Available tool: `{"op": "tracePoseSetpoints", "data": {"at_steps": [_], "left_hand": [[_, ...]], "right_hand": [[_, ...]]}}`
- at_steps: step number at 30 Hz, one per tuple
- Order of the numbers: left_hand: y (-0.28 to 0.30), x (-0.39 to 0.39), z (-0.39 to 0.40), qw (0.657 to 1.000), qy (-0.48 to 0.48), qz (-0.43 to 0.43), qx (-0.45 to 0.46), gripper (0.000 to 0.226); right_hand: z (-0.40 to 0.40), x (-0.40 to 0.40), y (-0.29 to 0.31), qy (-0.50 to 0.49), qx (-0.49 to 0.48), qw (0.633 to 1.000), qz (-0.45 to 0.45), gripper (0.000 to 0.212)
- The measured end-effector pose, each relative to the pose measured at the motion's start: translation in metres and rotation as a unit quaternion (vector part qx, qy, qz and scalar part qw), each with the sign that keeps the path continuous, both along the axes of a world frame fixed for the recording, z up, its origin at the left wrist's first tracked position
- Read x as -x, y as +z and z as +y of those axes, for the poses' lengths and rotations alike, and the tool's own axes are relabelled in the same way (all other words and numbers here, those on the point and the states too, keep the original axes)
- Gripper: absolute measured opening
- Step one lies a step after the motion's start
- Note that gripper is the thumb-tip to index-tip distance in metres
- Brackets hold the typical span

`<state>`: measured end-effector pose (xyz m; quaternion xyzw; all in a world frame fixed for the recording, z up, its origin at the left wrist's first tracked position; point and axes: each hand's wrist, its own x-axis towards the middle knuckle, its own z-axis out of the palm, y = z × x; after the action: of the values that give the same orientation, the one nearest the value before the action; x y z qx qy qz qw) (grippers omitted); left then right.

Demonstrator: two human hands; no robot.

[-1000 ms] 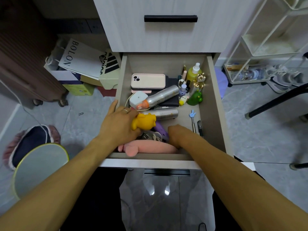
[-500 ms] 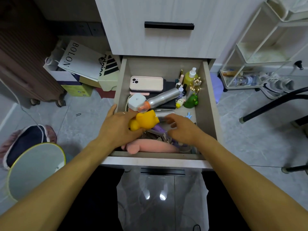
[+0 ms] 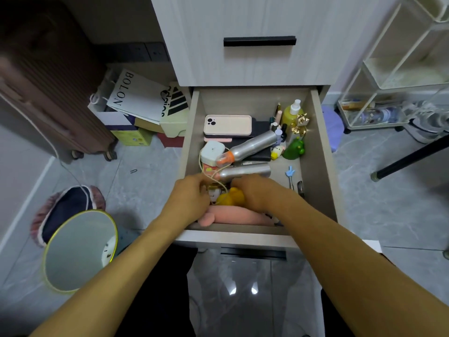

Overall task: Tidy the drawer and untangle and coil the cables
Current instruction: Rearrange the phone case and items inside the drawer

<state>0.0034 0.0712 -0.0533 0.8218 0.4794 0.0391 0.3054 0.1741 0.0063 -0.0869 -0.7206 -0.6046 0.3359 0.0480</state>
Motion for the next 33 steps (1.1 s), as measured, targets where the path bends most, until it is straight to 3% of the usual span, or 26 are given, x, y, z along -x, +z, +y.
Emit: {"op": "tracePoseSetpoints", "data": {"at_steps": [5,7,9,13,16,19,22,25,28,30,33], "left_hand": [[-0.003,-0.008,0.005,0.998,-0.022,0.059,-0.004,0.031],[-0.013,-0.017,0.014,0.996,-0.041,0.08,-0.005,0.03],[-0.024,-0.03,0.023,0.991,-0.064,0.114,0.001,0.045],[-0.038,-0.049,0.033,0.98,-0.104,0.17,0.024,0.068],[-0.046,-0.045,0.035,0.977,-0.144,0.147,0.046,0.053],[-0.039,-0.035,0.032,0.966,-0.215,0.09,0.108,0.035],[-0.026,-0.034,0.032,0.961,-0.222,0.077,0.149,0.033],[-0.03,-0.032,0.029,0.99,-0.118,0.063,0.044,0.035],[-0.037,-0.034,0.02,0.986,-0.054,0.127,-0.091,0.038],[-0.041,-0.04,0.017,0.974,-0.028,0.191,-0.115,0.039],[-0.048,-0.048,0.019,0.956,-0.043,0.277,-0.088,0.023]], "right_hand": [[-0.007,-0.012,0.003,-0.036,-0.009,0.985,-0.17,0.047],[-0.015,-0.021,0.006,-0.054,0.007,0.977,-0.207,0.046],[-0.024,-0.028,0.008,-0.072,0.031,0.97,-0.228,0.043],[-0.03,-0.033,0.009,-0.085,0.045,0.98,-0.177,0.033],[-0.027,-0.038,0.009,-0.09,-0.029,0.986,-0.139,0.038],[-0.017,-0.037,0.01,-0.035,-0.069,0.993,-0.087,0.052],[-0.01,-0.024,0.001,0.016,-0.037,0.997,-0.067,0.038],[-0.01,-0.019,-0.009,-0.015,0.009,0.997,-0.073,0.034],[-0.013,-0.02,-0.009,-0.035,0.022,0.996,-0.08,0.024],[-0.016,-0.021,-0.008,-0.041,0.042,0.994,-0.088,0.02],[-0.018,-0.024,-0.008,-0.068,0.051,0.993,-0.087,0.023]]}}
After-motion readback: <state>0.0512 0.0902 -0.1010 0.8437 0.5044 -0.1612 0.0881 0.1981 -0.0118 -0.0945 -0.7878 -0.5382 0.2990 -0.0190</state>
